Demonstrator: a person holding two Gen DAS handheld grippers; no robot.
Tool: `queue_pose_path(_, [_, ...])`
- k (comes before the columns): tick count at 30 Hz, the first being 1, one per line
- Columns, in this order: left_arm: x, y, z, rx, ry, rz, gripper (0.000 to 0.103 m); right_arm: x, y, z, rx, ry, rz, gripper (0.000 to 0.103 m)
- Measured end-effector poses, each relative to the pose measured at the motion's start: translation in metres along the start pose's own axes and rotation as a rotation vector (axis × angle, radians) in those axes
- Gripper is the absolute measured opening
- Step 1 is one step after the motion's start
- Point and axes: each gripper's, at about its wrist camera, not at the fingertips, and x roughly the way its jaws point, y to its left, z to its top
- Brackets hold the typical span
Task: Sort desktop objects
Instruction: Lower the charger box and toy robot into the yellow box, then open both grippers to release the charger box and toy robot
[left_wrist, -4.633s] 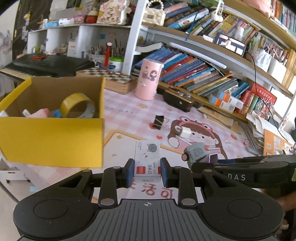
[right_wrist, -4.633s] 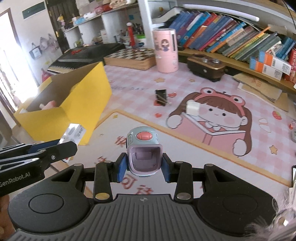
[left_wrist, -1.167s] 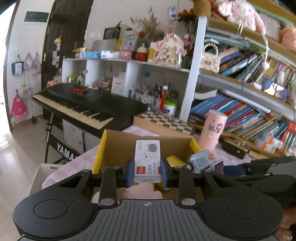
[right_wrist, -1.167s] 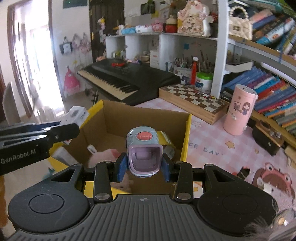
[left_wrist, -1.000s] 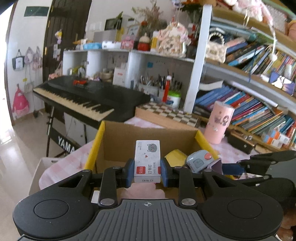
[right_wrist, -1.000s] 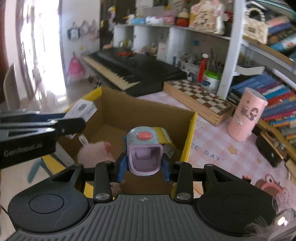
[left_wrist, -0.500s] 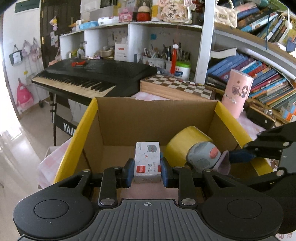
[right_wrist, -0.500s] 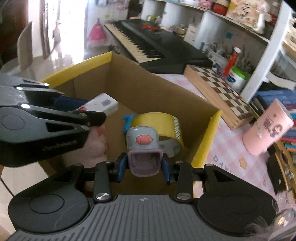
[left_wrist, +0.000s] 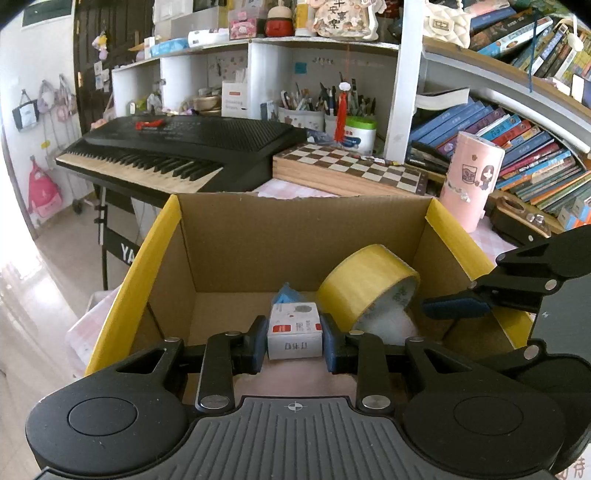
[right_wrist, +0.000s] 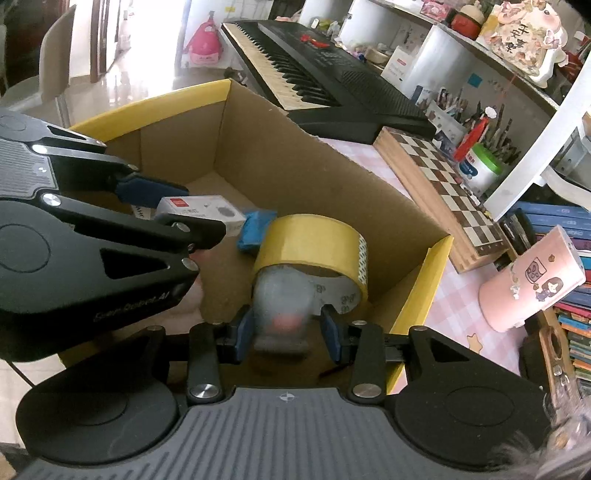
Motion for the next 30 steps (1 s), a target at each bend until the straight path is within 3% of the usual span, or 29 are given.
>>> queue_pose_path(3, [-0.006,0.0,-0.001,-0.006,-0.017,-0.01,0.041,-0.002,0.0,0.0,0.022,-0.011,-0.007,0.052])
queue_pose_path(6, [-0.017,0.002,-0.002,-0.022,-0.058,-0.001,0.053,-0.011,-0.003,0.0,0.059,-0.037,-0.009,0.057])
queue_pose_path(17, [-0.074,0.001,-0.005,-0.055,-0.193,-0.01,0.083,-0.071,-0.003,-0.023,0.246,-0.227,-0.068,0.063])
queue_pose_path(30, [-0.118,0.011,-0.033,-0.084,-0.231,0.029,0.095,-0.119,0.008,-0.058,0.443,-0.312,-0.192,0.065])
